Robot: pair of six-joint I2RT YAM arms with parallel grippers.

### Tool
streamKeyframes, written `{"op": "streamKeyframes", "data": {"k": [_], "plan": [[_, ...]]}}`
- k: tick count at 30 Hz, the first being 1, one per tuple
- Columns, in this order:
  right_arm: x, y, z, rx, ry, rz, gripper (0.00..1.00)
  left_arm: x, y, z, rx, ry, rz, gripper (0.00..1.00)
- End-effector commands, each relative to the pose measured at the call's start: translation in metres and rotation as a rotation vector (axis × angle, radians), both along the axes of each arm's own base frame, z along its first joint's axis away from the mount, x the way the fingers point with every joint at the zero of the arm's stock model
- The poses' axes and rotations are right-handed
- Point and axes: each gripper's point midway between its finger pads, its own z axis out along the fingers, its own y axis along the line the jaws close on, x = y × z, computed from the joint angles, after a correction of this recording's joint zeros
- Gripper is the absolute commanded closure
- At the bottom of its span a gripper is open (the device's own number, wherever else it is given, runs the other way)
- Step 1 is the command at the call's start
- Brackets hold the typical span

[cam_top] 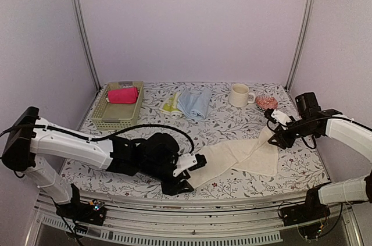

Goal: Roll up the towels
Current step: Flatten out the towel at the center of the board.

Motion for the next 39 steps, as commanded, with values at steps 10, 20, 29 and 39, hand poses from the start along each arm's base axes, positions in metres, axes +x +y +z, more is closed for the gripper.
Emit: {"op": "streamKeyframes", "data": {"k": [10,20,29,39], "plan": [[0.02,-0.012,-0.012,-0.011,0.05,-0.126,0.43,0.018,0.006,-0.075,0.381,-0.176,-0.004,0.52],[0.061,-0.055,-0.019,0.029,0.134,-0.318,0.41,0.029,0.018,-0.098,0.476,-0.197,0.021,0.95],[0.084,-0.027,-0.03,0.16,0.28,-0.245,0.4,0.037,0.006,-0.059,0.343,-0.173,0.057,1.0],[0.097,-0.019,-0.065,0.182,0.419,-0.216,0.63,0.065,0.009,-0.023,0.236,-0.159,0.142,1.0]]}}
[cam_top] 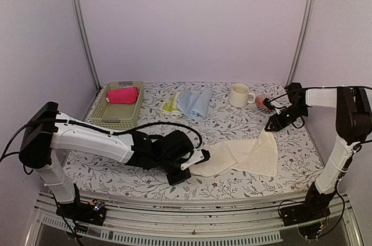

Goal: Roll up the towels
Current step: Flatten out the towel at the center of the board.

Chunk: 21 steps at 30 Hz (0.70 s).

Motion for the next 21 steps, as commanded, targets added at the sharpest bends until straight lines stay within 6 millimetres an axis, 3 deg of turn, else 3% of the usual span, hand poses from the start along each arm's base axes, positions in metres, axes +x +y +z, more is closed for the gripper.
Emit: {"op": "streamKeyframes", "data": {"k": [1,3,5,7,10,13,16,21], "plan": [[-0.004,0.008,-0.006,0.048,0.06,0.021,0.66,0.015,0.006,0.013,-0.047,0.009,0.045,1.0],[-0.005,0.009,-0.008,0.058,0.068,0.027,0.78,0.02,0.007,0.017,-0.063,0.007,0.059,1.0],[0.006,0.011,0.007,0.07,0.022,0.037,0.95,0.027,0.01,0.019,-0.073,0.004,0.081,1.0],[0.013,0.014,0.029,0.083,-0.037,0.044,0.97,0.04,0.016,0.025,-0.079,-0.015,0.127,1.0],[0.027,0.014,0.082,0.083,-0.172,0.048,0.97,0.075,0.033,0.047,-0.092,-0.065,0.239,1.0],[0.041,0.014,0.144,0.082,-0.305,0.043,0.97,0.117,0.06,0.087,-0.107,-0.154,0.365,1.0],[0.049,0.011,0.205,0.078,-0.444,0.023,0.97,0.148,0.082,0.14,-0.153,-0.259,0.445,1.0],[0.042,0.009,0.285,0.093,-0.623,0.002,0.97,0.165,0.105,0.22,-0.215,-0.416,0.486,1.0]]}}
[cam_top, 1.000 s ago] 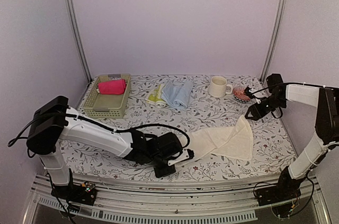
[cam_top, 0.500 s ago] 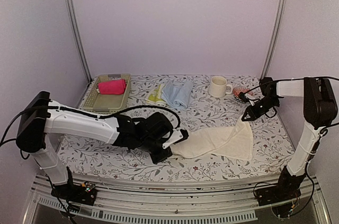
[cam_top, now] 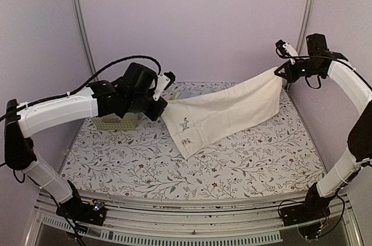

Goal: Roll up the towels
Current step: Flatten out the towel at the center of the board.

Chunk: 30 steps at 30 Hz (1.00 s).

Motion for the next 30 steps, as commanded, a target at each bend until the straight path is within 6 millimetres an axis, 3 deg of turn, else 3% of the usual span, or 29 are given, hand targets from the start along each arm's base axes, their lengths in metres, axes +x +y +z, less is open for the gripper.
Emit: {"op": "streamKeyframes", "data": {"k": [1,6,10,17,21,24,30], "plan": [[-0.017,0.0,0.065,0.039,-0.123,-0.014,0.97,0.007,0.028,0.073,0.011,-0.158,0.054,1.0],[-0.049,0.009,0.101,0.083,-0.193,0.03,0.97,-0.001,0.044,0.116,-0.021,-0.23,0.074,1.0],[-0.072,0.018,0.094,0.131,-0.17,0.074,0.97,-0.018,0.049,0.128,-0.083,-0.235,0.038,1.0],[-0.126,0.035,0.071,0.206,-0.106,0.181,0.97,-0.057,0.056,0.126,-0.161,-0.211,-0.053,1.0],[-0.154,0.043,0.072,0.228,-0.118,0.248,0.97,-0.072,0.065,0.13,-0.194,-0.212,-0.074,1.0],[-0.16,0.044,0.073,0.239,-0.121,0.253,0.97,-0.076,0.072,0.133,-0.206,-0.224,-0.065,1.0],[-0.136,0.038,0.045,0.223,-0.061,0.205,0.97,-0.064,0.066,0.113,-0.145,-0.207,-0.045,1.0]]}}
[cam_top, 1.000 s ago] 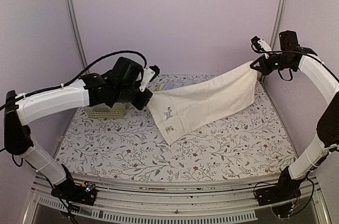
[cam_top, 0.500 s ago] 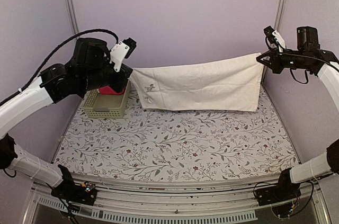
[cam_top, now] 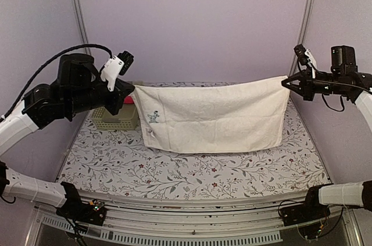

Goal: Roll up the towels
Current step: Flatten out the towel at the center of the board.

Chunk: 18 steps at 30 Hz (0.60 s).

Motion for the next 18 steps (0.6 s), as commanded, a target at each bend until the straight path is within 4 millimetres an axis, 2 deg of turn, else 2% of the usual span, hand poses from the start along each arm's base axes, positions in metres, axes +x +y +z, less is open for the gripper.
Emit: {"op": "streamKeyframes", "data": {"k": [1,5,6,8,9,11,13,15,18], "plan": [[0.024,-0.003,-0.029,-0.002,0.073,-0.021,0.97,0.012,-0.008,-0.026,0.064,0.032,0.02,1.0],[0.056,-0.011,-0.047,-0.037,0.107,-0.08,0.97,0.038,-0.013,-0.05,0.137,0.054,0.068,1.0],[0.066,-0.014,-0.046,-0.048,0.103,-0.097,0.97,0.045,-0.014,-0.051,0.155,0.055,0.082,1.0],[0.077,-0.014,-0.041,-0.048,0.111,-0.1,0.97,0.055,-0.017,-0.046,0.173,0.049,0.098,1.0],[0.078,-0.012,-0.035,-0.041,0.111,-0.084,0.97,0.057,-0.019,-0.035,0.162,0.037,0.098,1.0],[0.071,-0.007,-0.023,-0.024,0.111,-0.051,0.97,0.055,-0.021,-0.024,0.139,0.031,0.084,1.0],[0.055,-0.003,-0.015,-0.015,0.086,-0.02,0.97,0.045,-0.019,-0.016,0.094,0.031,0.056,1.0],[0.035,-0.001,-0.017,-0.007,0.068,0.005,0.97,0.031,-0.019,-0.017,0.06,0.049,0.006,1.0],[-0.004,0.005,-0.034,-0.003,0.068,0.065,0.97,0.002,-0.021,-0.031,0.017,0.095,-0.1,1.0]]}}
